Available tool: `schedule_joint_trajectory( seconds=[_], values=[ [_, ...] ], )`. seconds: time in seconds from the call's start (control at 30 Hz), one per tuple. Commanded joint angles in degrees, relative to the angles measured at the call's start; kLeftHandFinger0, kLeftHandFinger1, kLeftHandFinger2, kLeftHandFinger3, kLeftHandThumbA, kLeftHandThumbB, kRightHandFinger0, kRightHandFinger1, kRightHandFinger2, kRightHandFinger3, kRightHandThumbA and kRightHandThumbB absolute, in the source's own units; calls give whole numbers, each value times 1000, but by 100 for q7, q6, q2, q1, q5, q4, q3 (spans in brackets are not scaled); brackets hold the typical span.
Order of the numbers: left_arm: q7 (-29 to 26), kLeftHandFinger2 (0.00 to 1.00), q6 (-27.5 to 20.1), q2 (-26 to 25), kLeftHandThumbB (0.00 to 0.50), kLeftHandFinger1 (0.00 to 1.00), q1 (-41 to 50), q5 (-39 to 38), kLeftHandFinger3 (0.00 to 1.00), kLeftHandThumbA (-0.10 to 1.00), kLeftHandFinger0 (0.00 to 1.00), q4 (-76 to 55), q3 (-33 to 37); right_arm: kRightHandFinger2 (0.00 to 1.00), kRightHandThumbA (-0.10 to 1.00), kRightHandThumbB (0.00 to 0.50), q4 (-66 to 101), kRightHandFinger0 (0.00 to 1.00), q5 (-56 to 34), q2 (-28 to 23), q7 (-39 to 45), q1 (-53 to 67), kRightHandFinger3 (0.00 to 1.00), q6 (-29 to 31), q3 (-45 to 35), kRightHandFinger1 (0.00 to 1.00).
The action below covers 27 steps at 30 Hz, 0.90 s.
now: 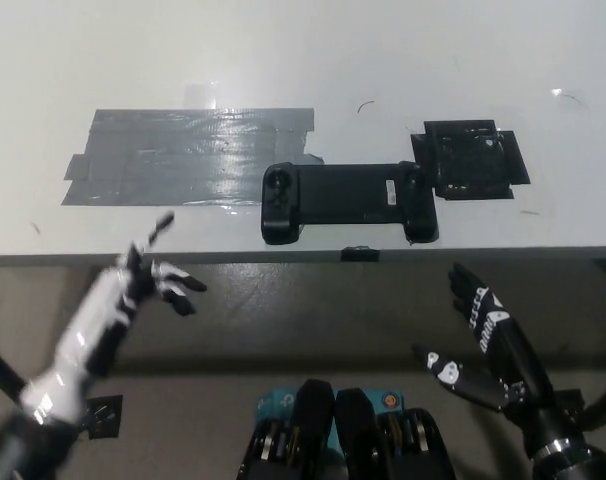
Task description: A controller is being placed at the center of the desk near the left hand and the robot uses its left hand's index finger to press a button at the left area of the controller
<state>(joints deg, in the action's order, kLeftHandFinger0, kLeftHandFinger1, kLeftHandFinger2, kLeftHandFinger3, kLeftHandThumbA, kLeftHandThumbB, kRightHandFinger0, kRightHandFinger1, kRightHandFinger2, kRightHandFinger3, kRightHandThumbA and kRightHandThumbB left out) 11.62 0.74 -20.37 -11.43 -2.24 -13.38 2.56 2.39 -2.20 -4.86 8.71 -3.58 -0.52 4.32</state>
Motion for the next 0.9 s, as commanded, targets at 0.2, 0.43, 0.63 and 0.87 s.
schedule_joint_trajectory(
  seconds=[0.2, 0.43, 0.63, 0.87],
  values=[
    [1031, 5, 1744, -540, 422, 0, -1333, -1303, 1000, 1000, 0, 130, 8, 1000, 754, 216, 255, 1000, -16, -95, 134, 162, 1000, 55, 78, 1000],
    [1500, 256, 2549, -637, 405, 111, -2175, -1217, 1000, 1000, 185, 755, 434, 1000, 737, 215, 339, 1000, 1, -149, 136, 274, 1000, 12, 92, 1000],
    [1834, 257, 2618, -736, 351, 33, -2741, -1127, 1000, 1000, 106, 1500, 998, 1000, 734, 210, 353, 1000, 4, -184, 137, 383, 1000, 72, 80, 1000],
    [1946, 130, 2506, -757, 342, 0, -2972, -682, 1000, 1000, 183, 2012, 1351, 1000, 739, 224, 383, 1000, 27, -214, 133, 350, 1000, 0, 82, 1000]
  ],
)
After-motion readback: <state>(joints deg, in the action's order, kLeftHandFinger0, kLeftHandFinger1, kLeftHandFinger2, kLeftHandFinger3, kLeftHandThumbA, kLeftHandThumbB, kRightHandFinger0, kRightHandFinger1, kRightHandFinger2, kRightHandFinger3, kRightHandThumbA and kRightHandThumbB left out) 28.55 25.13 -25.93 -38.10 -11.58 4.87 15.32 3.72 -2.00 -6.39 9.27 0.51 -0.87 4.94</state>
